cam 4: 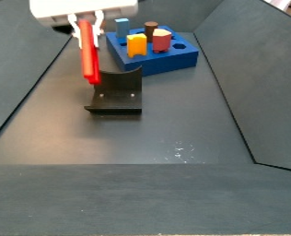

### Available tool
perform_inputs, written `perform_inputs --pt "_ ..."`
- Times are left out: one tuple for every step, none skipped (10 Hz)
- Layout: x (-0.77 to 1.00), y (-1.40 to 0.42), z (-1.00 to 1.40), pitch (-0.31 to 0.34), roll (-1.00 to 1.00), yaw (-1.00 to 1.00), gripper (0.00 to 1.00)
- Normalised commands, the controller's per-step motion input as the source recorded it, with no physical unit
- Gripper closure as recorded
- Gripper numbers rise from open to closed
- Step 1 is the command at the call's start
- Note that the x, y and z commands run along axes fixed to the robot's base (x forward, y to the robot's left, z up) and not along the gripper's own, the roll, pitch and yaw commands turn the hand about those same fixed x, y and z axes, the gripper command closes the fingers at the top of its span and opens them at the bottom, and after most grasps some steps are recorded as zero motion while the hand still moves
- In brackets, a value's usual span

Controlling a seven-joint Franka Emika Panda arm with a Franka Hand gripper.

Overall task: Pick up the square-circle object. Move up. Place the square-circle object on the fixture. Regrasp the square-circle object. Move to above the board. Insert the square-circle object.
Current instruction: Move to above the board.

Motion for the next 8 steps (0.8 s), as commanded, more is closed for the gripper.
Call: perform_inputs --pt "0.32 0.08 1.00 0.166 -0.04 0.19 1.00" --pt "0.30 0.06 1.00 0.132 -0.03 0.19 1.00" --pt "0.29 0.05 1.00 0.111 -0.02 0.19 1.00" --pt "0.18 0.01 0.74 0.082 -0.02 0.17 1.00" --pt "0.13 0.00 0.62 0.073 -0.02 0.16 1.00" --pt "0.07 0.00 0.39 0.044 -0.03 0.13 1.00" --pt "0.05 0.00 0.22 0.025 -0.03 0.11 1.00" --pt "-0.71 -1.00 0.35 -0.121 -1.00 -0.06 1.00"
